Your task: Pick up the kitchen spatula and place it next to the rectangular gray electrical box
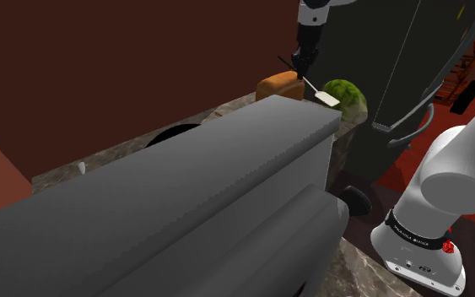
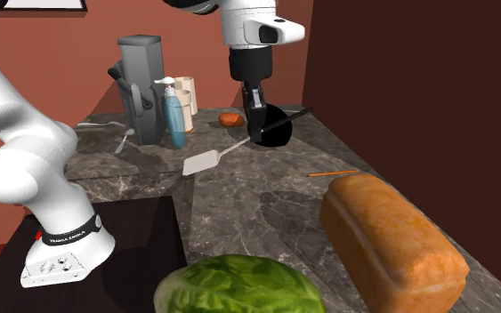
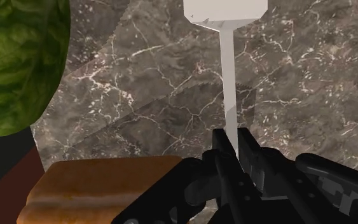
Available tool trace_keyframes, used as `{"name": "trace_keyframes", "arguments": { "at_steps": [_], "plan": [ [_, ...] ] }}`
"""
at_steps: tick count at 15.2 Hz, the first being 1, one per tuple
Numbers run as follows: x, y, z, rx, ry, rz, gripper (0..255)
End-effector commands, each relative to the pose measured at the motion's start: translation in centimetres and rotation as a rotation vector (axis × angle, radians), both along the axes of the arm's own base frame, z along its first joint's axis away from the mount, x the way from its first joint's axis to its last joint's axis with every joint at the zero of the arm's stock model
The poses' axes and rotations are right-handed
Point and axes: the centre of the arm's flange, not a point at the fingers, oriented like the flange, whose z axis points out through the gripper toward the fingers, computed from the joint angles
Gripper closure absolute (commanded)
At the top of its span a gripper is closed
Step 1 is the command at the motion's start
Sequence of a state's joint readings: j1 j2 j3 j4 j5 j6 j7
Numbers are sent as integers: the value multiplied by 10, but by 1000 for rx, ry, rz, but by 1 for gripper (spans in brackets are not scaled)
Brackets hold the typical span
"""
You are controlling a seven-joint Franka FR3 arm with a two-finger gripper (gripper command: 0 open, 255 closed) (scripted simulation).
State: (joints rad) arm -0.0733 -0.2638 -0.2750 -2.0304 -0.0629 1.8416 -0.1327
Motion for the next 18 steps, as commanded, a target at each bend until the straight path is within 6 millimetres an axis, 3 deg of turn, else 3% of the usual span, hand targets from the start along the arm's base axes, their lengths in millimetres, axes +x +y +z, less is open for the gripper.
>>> {"name": "trace_keyframes", "arguments": {
  "at_steps": [1, 18],
  "plan": [
    [-1, 0, 11, 0, 0, 0, 255],
    [-1, 0, 100, 0, 0, 0, 255]
  ]
}}
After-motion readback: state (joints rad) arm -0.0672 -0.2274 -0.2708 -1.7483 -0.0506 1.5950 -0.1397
